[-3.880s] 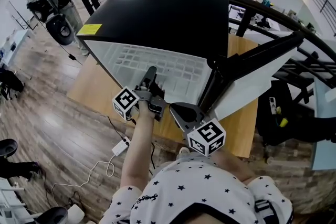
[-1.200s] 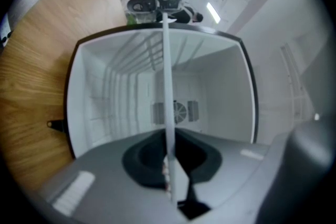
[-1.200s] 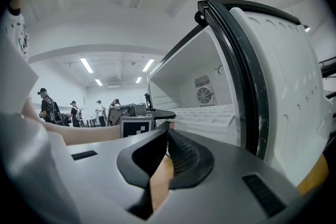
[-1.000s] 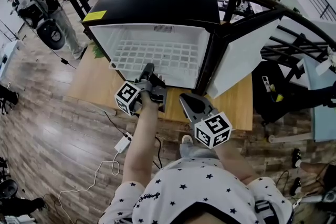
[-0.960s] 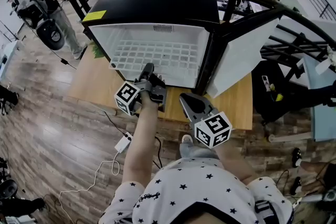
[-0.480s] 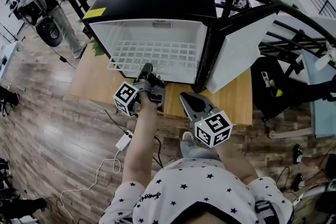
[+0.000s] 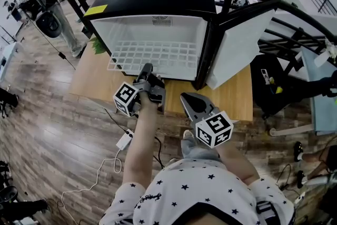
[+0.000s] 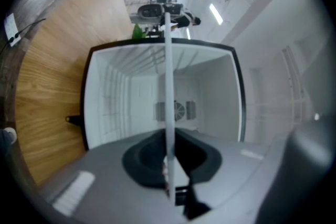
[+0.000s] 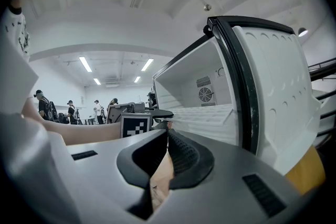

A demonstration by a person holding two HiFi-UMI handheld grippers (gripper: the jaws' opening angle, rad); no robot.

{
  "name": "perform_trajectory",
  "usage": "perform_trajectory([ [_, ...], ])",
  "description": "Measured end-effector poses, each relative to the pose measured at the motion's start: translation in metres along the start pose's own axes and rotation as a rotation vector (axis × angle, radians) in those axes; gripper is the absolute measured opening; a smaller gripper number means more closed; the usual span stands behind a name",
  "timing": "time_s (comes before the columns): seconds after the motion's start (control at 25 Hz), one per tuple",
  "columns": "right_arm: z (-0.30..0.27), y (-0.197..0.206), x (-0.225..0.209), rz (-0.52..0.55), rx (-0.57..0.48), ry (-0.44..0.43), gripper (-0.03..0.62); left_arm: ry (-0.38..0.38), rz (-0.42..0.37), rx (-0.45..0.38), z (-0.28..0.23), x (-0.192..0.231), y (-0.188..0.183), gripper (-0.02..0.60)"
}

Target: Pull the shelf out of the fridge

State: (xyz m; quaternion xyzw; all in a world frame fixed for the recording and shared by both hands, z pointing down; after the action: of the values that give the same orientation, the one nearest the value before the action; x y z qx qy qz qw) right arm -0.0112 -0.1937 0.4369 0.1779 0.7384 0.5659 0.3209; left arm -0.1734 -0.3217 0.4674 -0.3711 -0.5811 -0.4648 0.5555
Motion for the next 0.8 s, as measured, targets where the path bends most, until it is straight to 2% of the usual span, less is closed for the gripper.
perform_trajectory([
  [0.8, 0.023, 0.007, 0.018, 0.004, -0.009, 0.023, 0.021, 0.001, 0.002, 0.0, 0.022, -0.002, 0.002, 0.032],
])
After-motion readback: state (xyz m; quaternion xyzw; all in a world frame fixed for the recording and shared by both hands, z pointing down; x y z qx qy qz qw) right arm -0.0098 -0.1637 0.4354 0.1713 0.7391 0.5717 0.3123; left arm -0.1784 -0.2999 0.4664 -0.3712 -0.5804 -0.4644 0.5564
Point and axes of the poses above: the fingertips, and each gripper's own axes: z backward along the fingers, x to its left, y out of its underside, the point moved 4 cm from there along z, backward along the fingers, and after that the axes turned 6 degrees about -z, right-handed, at the moved point
